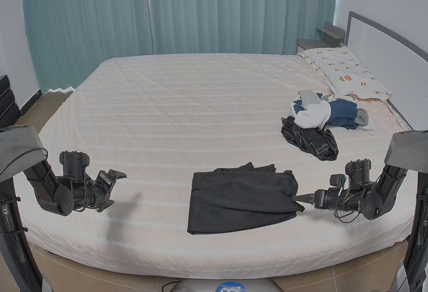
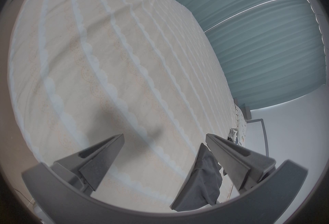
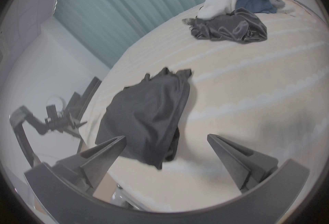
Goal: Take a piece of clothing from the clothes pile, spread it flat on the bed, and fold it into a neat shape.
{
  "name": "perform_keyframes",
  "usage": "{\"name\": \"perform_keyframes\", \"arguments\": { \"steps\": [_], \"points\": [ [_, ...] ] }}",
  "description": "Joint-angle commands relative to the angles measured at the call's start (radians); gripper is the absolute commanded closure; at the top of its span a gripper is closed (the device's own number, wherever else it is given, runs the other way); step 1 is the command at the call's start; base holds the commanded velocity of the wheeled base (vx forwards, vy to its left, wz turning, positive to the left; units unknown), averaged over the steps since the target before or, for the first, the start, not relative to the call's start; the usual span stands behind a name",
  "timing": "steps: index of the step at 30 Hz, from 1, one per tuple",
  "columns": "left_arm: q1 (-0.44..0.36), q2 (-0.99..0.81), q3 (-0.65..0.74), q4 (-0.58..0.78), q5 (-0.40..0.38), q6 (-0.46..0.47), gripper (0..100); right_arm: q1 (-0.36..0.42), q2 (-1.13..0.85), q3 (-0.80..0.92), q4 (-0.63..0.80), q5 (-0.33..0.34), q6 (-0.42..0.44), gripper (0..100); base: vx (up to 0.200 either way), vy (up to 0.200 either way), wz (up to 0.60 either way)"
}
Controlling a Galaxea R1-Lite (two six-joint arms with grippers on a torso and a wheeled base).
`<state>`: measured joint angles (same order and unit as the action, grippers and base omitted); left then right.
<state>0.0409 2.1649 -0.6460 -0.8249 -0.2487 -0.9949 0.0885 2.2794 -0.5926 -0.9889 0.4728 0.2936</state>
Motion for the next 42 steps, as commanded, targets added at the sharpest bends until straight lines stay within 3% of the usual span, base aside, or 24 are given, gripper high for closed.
{"name": "perform_keyframes", "arguments": {
  "steps": [1, 8, 13, 19, 20, 26, 30, 42],
  "points": [
    [0.001, 0.001, -0.001, 0.000, 0.000, -0.001, 0, 0.000, 0.015, -0.122, 0.013, -0.014, 0.105, 0, 0.000, 0.000, 0.00],
    [0.001, 0.010, 0.008, -0.034, 0.025, -0.005, 0, 0.059, 0.169, -0.368, 0.127, -0.134, 0.233, 0, 0.000, 0.000, 0.00],
    [-0.001, 0.026, 0.012, -0.079, 0.040, -0.005, 0, 0.080, 0.229, -0.481, 0.156, -0.138, 0.286, 0, 0.000, 0.000, 0.00],
    [-0.003, 0.026, 0.012, -0.079, 0.040, -0.005, 0, 0.086, 0.282, -0.596, 0.205, -0.146, 0.292, 0, 0.000, 0.000, 0.00],
    [-0.003, 0.026, 0.012, -0.079, 0.040, -0.005, 0, 0.085, 0.284, -0.605, 0.205, -0.148, 0.292, 100, 0.000, 0.000, 0.00],
    [-0.003, 0.027, 0.012, -0.079, 0.040, -0.005, 0, 0.080, 0.273, -0.638, 0.193, -0.163, 0.372, 100, 0.000, 0.000, 0.00],
    [-0.003, 0.026, 0.012, -0.079, 0.040, -0.005, 0, 0.071, 0.275, -0.664, 0.196, -0.197, 0.384, 100, 0.000, 0.000, 0.00],
    [-0.003, 0.026, 0.012, -0.079, 0.040, -0.005, 0, 0.045, 0.284, -0.690, 0.191, -0.200, 0.455, 100, 0.000, 0.000, 0.00]
  ]
}}
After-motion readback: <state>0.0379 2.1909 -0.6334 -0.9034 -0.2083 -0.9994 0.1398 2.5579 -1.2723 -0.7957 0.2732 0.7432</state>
